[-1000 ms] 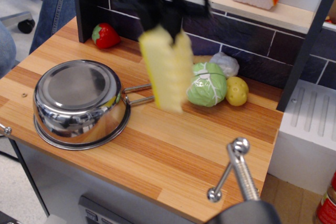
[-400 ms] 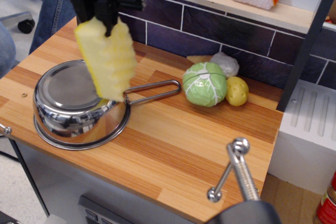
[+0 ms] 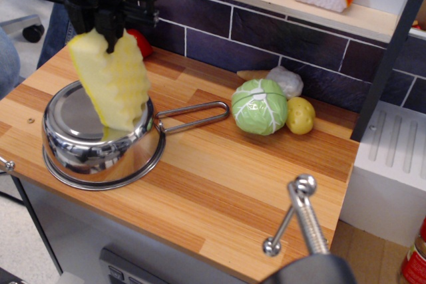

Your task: Wipe pot with sponge

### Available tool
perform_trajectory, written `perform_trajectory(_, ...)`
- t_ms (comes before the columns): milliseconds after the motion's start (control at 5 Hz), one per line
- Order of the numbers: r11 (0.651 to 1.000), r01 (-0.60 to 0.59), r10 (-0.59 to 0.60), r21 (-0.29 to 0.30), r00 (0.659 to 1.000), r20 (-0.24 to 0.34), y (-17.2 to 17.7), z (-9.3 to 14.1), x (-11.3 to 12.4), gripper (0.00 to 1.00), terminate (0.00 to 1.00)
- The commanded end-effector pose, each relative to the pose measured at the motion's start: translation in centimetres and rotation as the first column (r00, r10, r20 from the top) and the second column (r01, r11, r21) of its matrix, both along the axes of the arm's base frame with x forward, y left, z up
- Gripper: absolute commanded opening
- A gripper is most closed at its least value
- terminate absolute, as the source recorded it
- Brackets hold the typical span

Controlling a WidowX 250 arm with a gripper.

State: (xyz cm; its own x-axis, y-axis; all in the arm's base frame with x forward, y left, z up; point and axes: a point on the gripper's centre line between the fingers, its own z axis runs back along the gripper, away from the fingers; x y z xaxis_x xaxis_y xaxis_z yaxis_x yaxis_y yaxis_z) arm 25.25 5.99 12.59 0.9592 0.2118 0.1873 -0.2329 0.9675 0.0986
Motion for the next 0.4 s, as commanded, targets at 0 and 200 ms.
perform_trajectory(0, 0.997, -0.038, 0.037, 0.062, 0.999, 0.025, 1.8, -1.3, -0.2, 0.0, 0.0)
perform_trajectory(200, 0.996, -0.027, 0.023, 0.087, 0.999, 0.047, 3.7, -0.8, -1.0, 0.0, 1.0)
